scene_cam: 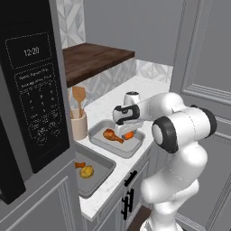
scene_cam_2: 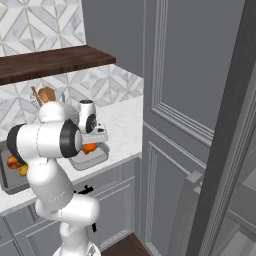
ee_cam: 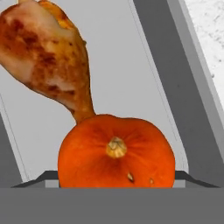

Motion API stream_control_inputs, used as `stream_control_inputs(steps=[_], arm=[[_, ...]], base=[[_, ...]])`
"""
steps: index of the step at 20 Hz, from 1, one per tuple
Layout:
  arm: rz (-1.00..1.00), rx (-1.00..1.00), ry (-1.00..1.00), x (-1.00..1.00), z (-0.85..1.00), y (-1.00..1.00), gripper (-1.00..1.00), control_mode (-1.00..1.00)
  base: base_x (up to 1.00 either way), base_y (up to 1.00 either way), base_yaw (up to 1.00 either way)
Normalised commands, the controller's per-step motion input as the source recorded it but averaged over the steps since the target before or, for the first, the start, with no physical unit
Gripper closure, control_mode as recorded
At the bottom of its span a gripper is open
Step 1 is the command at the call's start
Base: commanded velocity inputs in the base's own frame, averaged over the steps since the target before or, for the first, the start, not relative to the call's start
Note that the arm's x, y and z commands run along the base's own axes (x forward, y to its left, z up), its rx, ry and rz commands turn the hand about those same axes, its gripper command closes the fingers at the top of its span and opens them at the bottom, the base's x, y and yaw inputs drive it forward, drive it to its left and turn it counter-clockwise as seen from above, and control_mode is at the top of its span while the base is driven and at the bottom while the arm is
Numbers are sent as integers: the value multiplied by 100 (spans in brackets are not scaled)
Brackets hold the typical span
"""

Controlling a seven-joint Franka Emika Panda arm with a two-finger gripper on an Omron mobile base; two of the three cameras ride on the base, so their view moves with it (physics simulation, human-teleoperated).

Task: Place one squash and one chicken drumstick in each tupperware on the nearby counter, to pack two identical lunches.

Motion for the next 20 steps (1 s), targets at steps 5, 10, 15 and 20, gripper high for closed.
stream_control_inputs(steps=[5,10,15,20], arm=[[0,0,-14,0,-23,0,100,-100],[0,0,-10,0,-11,0,100,-100],[0,0,0,0,0,0,100,-100],[0,0,0,0,0,0,-100,-100]], base=[[0,0,0],[0,0,0],[0,0,0],[0,0,0]])
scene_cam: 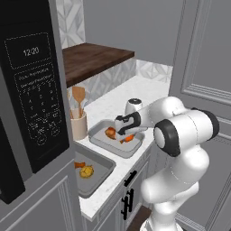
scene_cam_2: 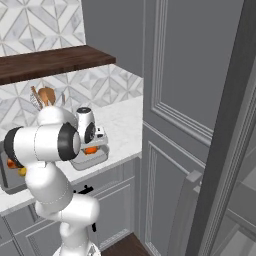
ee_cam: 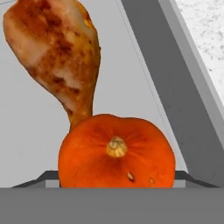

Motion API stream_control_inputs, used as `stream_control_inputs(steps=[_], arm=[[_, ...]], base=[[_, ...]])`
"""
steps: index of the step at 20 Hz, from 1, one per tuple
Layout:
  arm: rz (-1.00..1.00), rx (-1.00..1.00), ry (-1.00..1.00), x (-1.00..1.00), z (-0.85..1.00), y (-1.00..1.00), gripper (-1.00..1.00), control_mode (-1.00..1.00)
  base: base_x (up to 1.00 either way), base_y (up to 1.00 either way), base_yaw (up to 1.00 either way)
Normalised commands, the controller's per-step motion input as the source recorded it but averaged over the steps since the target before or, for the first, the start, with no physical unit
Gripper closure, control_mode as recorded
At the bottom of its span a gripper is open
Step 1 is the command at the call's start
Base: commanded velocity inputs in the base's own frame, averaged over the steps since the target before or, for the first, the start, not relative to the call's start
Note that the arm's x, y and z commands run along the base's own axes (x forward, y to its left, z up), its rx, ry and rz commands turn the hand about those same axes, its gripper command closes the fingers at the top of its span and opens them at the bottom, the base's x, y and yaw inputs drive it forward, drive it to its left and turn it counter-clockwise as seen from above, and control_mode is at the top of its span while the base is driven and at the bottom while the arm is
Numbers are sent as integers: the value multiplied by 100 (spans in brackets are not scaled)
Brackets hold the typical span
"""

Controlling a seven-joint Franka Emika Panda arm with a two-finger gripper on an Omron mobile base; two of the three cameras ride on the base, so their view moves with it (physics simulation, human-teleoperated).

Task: Place one squash and one chicken drumstick in each tupperware on the nearby counter, to pack two identical lunches.

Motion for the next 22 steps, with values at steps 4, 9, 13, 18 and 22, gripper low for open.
stream_control_inputs(steps=[4,9,13,18,22], arm=[[0,0,0,5,0,4,-100,-100],[0,0,3,3,32,0,-100,-100],[0,0,5,0,63,0,-100,-100],[0,0,5,-17,80,-4,-100,-100],[0,0,8,-20,84,-11,-100,-100]], base=[[0,0,0],[0,0,0],[0,0,0],[0,0,0],[0,0,0]])
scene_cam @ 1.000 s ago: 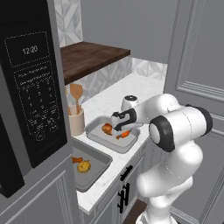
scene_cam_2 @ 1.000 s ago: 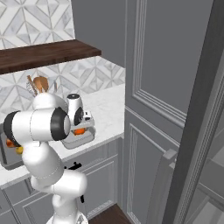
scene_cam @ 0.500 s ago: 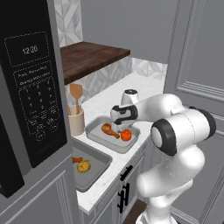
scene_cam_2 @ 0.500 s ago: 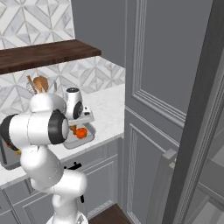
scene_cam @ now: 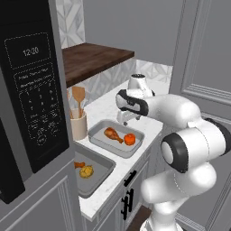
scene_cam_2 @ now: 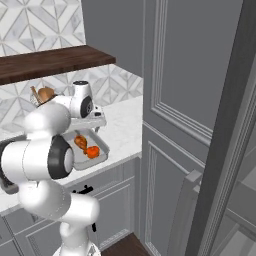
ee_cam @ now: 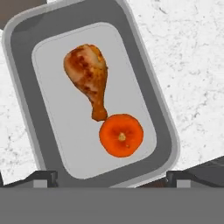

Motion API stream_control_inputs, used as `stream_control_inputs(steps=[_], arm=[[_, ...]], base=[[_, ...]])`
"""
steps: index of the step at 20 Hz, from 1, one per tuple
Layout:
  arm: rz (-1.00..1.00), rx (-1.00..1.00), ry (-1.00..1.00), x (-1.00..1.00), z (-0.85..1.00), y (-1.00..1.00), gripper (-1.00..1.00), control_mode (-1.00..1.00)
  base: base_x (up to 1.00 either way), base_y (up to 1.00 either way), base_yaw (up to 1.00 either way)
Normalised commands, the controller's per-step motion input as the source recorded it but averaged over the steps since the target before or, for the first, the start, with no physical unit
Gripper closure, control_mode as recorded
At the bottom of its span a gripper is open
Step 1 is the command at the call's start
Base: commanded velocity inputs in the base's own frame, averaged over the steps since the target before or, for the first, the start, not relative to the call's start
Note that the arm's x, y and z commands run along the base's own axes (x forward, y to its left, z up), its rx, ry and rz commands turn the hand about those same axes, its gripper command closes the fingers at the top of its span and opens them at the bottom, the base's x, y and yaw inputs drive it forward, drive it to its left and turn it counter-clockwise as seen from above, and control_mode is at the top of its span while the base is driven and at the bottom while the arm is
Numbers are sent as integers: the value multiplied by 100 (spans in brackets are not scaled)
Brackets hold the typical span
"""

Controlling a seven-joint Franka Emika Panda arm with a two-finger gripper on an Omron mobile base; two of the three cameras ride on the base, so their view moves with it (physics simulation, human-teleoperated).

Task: Place one squash and one chicken drumstick in each tupperware on the nearby counter, to pack two identical lunches.

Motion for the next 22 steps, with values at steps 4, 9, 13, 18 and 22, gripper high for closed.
stream_control_inputs(steps=[4,9,13,18,22], arm=[[0,0,10,-58,39,-19,-100,-100],[0,0,2,-74,2,-15,-100,-100],[0,0,0,-90,0,-18,-100,-100],[0,0,-4,-100,6,-30,-100,-100],[-9,1,-4,-85,57,-22,-100,-100]], base=[[0,0,0],[0,0,0],[0,0,0],[0,0,0],[0,0,0]])
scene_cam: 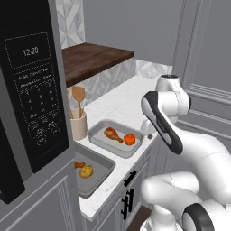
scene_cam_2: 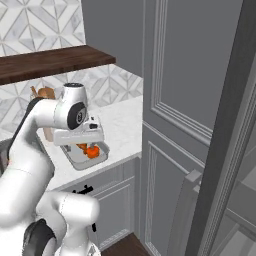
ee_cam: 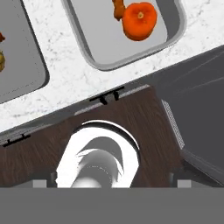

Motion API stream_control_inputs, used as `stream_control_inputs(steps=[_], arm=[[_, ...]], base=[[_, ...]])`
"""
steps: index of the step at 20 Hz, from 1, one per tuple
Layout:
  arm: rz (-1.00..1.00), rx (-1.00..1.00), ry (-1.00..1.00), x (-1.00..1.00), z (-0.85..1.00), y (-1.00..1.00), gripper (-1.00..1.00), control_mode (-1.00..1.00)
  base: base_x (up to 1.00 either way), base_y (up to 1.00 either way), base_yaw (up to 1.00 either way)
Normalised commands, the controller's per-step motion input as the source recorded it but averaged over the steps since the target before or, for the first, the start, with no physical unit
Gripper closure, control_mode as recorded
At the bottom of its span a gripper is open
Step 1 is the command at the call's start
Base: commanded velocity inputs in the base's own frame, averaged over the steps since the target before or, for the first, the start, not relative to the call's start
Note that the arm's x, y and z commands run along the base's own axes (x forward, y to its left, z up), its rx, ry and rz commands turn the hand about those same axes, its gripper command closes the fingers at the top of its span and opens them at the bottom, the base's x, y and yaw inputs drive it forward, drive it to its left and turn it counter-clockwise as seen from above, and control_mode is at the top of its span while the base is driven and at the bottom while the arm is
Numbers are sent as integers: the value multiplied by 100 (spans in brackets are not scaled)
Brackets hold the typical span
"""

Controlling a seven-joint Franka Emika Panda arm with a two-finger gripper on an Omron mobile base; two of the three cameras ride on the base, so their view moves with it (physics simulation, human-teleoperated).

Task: Place one squash and one chicken drumstick in each tupperware on the nearby counter, to pack two identical lunches.

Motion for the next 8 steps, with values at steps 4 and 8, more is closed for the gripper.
stream_control_inputs(steps=[4,8], arm=[[-16,0,-4,-77,83,-4,-100,-100],[-18,0,0,-65,79,-7,-100,-100]], base=[[0,0,0],[0,0,0]])
